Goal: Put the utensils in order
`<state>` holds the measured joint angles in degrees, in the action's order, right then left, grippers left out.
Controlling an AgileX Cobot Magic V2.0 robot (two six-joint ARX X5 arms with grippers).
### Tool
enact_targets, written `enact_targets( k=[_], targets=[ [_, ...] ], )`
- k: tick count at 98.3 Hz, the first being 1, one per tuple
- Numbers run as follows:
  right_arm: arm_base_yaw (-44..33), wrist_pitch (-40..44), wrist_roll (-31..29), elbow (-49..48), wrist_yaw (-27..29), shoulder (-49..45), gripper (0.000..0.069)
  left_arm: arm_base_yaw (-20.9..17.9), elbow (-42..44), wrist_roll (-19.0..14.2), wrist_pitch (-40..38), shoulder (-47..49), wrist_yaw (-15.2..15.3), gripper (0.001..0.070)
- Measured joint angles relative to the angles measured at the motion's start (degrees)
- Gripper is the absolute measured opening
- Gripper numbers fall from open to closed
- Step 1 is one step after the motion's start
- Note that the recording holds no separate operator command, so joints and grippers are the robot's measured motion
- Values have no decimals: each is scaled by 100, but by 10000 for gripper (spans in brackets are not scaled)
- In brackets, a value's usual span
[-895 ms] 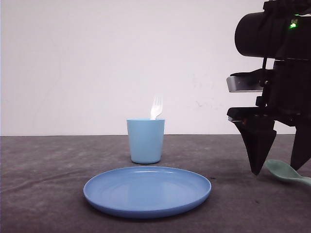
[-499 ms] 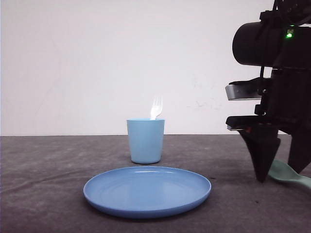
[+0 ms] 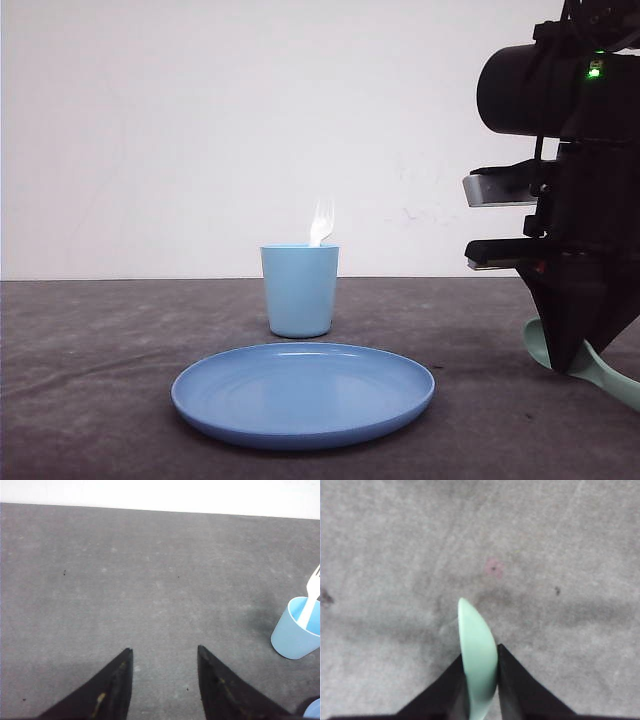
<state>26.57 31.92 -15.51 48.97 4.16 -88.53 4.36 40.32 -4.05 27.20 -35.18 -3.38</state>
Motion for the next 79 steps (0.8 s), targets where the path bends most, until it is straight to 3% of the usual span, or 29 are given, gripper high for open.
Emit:
enact_targets(
  k=[37, 64, 79],
  targets=[
    [313, -238, 72, 319, -96, 433, 55, 0, 0, 0, 0, 0, 0, 236],
    [584, -1215, 444, 1143, -247, 664, 55, 0, 0, 0, 0, 0, 0, 236],
    [741, -2444, 708, 1191, -393, 664, 55, 0, 0, 0, 0, 0, -2, 236]
  ],
)
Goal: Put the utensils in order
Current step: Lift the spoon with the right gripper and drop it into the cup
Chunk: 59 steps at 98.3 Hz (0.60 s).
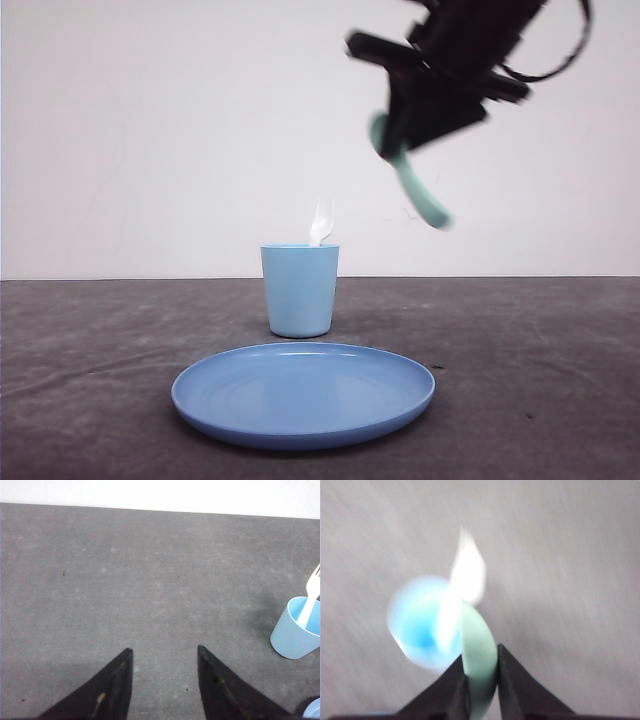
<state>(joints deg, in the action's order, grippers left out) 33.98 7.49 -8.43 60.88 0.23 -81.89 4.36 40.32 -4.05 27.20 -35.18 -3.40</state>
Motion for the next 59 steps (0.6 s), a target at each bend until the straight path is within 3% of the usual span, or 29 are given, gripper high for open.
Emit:
enact_targets(
  k=[26, 59],
  targets=[
    [221, -1543, 407, 0, -26, -31, 55, 0, 0, -2, 0, 0, 0, 236],
    [352, -2820, 922, 0, -42, -654, 55, 0, 0, -4, 0, 0, 0, 236]
  ],
)
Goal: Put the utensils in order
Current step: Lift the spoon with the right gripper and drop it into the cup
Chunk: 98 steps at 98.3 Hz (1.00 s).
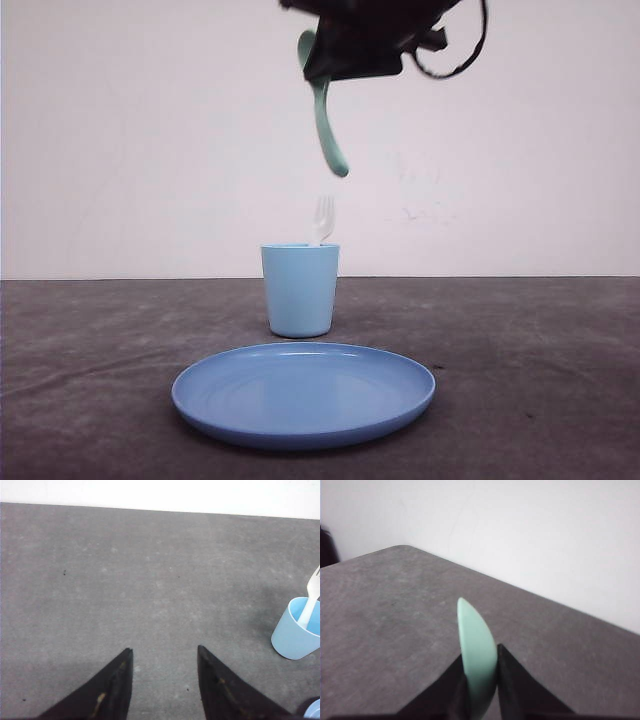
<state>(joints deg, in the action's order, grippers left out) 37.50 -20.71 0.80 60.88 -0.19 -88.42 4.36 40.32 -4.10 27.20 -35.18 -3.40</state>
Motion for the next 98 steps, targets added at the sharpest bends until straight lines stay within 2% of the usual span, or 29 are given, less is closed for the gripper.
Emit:
enact_targets(
  k=[32, 65, 98],
  targets=[
    [7, -962, 525, 4, -166, -704, 55, 0, 0, -20, 0, 0, 0, 236],
    [7, -656, 684, 424, -330, -1467, 55, 0, 0, -20, 0, 0, 0, 236],
    [48, -236, 772, 450, -330, -1801, 55, 0, 0, -20, 0, 0, 0, 236]
  ],
)
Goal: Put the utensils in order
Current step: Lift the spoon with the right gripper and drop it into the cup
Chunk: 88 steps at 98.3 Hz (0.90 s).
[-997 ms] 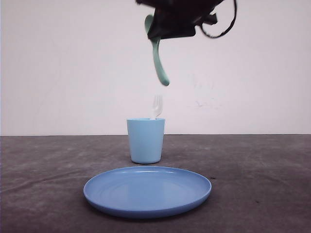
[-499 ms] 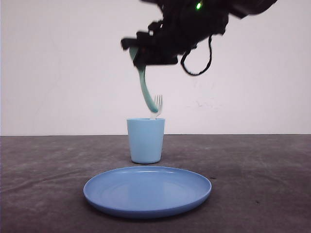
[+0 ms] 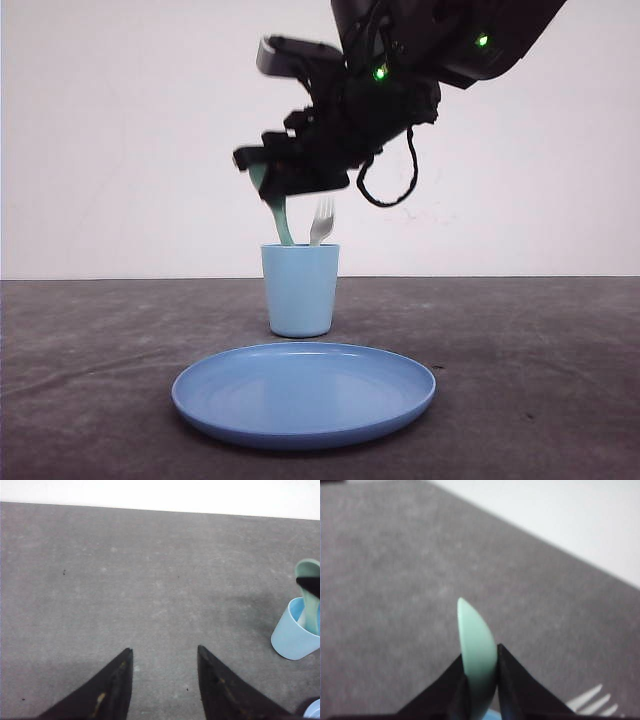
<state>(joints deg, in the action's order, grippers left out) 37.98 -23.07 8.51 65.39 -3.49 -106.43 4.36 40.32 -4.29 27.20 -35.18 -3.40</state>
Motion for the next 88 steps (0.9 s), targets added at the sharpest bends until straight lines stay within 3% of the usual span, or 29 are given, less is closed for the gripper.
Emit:
enact_targets(
  k=[35, 41, 62, 75, 88],
  targets=[
    [0, 232, 114, 4, 0, 0, 64, 0, 0, 0, 0, 0, 0, 236],
    [0, 236, 116, 4, 0, 0, 102, 0, 0, 0, 0, 0, 0, 236],
    [0, 258, 116, 4, 0, 0, 331, 0, 0, 0, 0, 0, 2, 236],
    [2, 236, 116, 9, 0, 0, 394, 0, 0, 0, 0, 0, 0, 236],
    [48, 291, 111, 103, 2, 11, 413, 0, 0, 0, 0, 0, 0, 236]
  ],
)
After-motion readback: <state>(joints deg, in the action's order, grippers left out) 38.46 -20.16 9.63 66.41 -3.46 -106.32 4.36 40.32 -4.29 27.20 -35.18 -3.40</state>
